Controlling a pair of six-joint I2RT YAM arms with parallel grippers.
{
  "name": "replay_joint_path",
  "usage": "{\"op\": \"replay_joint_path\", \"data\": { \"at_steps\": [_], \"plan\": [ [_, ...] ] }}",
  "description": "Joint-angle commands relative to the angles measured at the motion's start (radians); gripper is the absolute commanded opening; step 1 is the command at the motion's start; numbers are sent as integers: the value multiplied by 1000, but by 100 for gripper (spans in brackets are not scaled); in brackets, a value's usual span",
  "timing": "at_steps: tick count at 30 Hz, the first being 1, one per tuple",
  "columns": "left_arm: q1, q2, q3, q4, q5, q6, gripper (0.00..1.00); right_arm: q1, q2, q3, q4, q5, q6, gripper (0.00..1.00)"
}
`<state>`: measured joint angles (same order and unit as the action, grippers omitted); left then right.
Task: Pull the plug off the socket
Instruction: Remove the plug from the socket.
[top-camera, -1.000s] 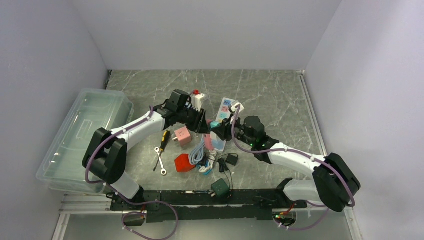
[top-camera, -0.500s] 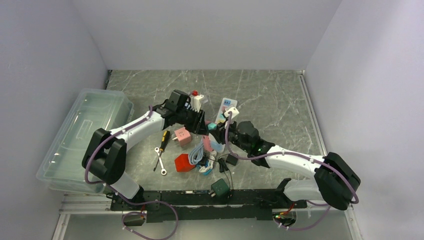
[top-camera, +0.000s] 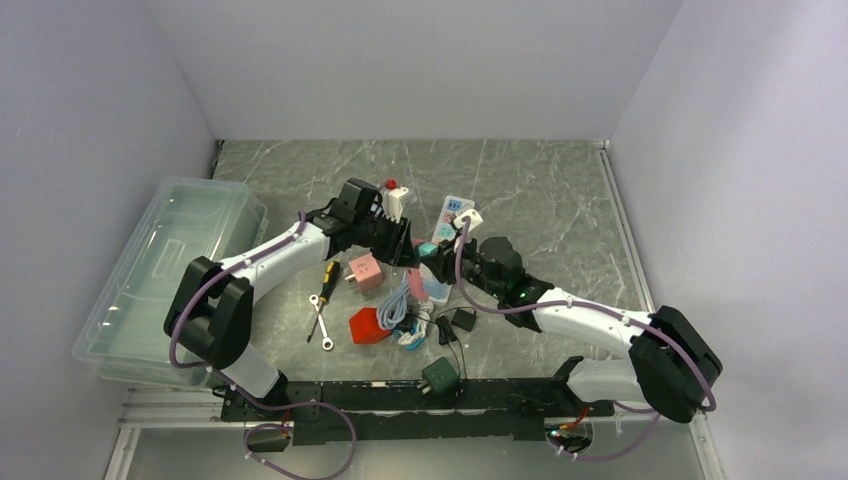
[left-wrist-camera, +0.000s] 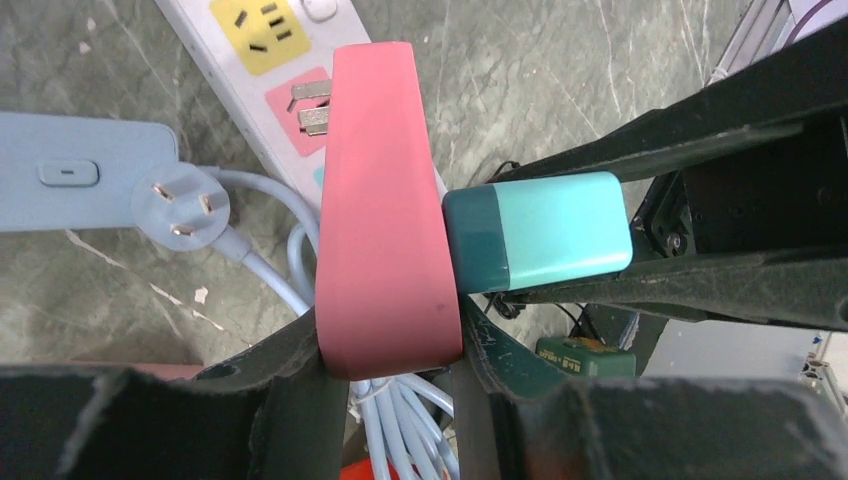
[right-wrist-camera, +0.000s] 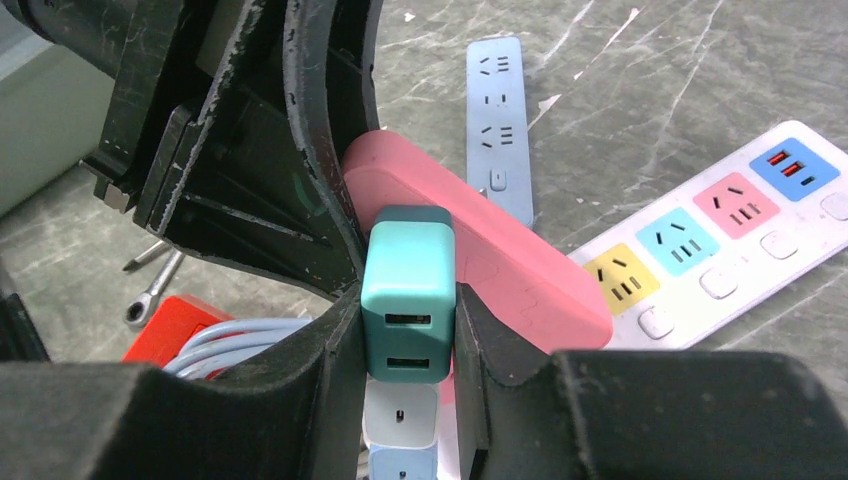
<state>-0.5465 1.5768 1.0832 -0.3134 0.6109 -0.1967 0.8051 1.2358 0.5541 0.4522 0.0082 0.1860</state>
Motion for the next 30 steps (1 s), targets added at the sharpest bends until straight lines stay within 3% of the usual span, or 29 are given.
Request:
{"op": "replay_joint_path", "data": {
  "at_steps": [1, 6, 18, 25, 30],
  "plan": [
    [2, -40, 27, 40, -3, 23, 0, -99, -39, -9, 41, -83, 29, 0],
    [1, -38, 28, 40, -3, 22, 0, -87, -36, 10, 11, -76, 2, 0],
    [0, -19, 38, 18, -36, 15, 0, 90, 14, 61, -28, 129, -118, 0],
    [1, -25, 36, 26, -23, 16, 0, 72, 7, 40, -5, 129, -89, 0],
    [1, -35, 32, 32, -14, 19, 0, -44, -16, 8, 25, -13, -6, 0]
  ]
}}
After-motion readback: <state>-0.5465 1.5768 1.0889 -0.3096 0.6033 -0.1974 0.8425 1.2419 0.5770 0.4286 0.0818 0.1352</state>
